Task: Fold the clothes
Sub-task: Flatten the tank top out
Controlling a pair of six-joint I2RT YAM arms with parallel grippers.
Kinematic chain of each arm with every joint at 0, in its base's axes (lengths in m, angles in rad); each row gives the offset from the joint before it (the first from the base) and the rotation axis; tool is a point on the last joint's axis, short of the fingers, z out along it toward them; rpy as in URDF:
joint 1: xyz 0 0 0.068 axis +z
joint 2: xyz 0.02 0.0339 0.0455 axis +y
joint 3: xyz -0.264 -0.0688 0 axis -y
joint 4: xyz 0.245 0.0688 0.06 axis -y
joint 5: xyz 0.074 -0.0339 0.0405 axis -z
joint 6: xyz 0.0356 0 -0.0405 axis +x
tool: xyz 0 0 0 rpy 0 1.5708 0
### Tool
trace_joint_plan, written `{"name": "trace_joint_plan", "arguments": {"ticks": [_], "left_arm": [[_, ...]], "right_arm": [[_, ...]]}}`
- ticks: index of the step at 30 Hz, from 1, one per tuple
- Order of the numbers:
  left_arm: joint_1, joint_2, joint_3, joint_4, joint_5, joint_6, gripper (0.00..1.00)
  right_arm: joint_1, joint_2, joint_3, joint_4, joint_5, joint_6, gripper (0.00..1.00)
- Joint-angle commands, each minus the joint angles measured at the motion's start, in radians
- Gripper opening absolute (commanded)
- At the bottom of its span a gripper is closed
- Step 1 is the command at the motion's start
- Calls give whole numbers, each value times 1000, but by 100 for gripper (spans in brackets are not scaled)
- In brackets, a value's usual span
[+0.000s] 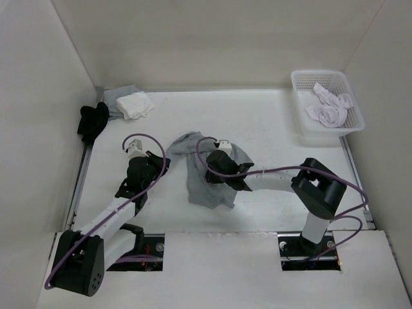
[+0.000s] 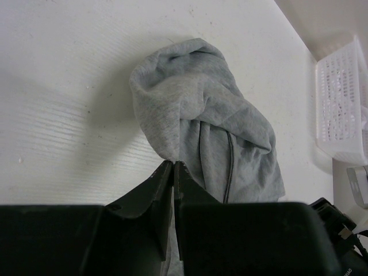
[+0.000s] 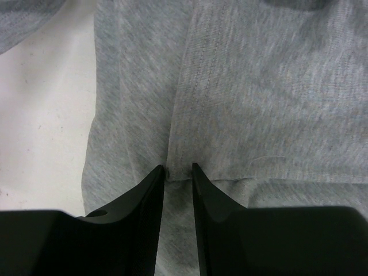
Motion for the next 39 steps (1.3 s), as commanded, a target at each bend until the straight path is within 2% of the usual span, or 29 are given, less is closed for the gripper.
{"name": "trace_joint_plan", "arguments": {"ticks": [1, 14, 17, 19, 22, 27, 37, 39], "left_arm": [[-3, 0, -4, 51, 12, -3, 4], [-4, -2, -4, 57, 20, -11, 4], [-3, -3, -4, 55, 20, -14, 4], [-4, 3, -1, 57, 20, -14, 4], [-4, 8, -1, 58, 20, -14, 4], [-4, 8, -4, 58, 20, -14, 4], [-4, 11, -7, 60, 22, -14, 4], [-6, 12, -7, 63, 25, -14, 4]], "right_arm": [[6, -13, 10, 7, 34, 18, 30], [-40, -88, -59, 44, 62, 24, 10], [-50, -112, -79, 53, 77, 20, 11], [-57, -117, -87, 62, 79, 17, 19], [-60, -106, -85, 70, 63, 13, 19], [-56, -74, -75, 94, 22, 15, 30], [-65, -146, -121, 186, -19, 26, 32], [-74, -146, -130, 198, -38, 32, 29]]}}
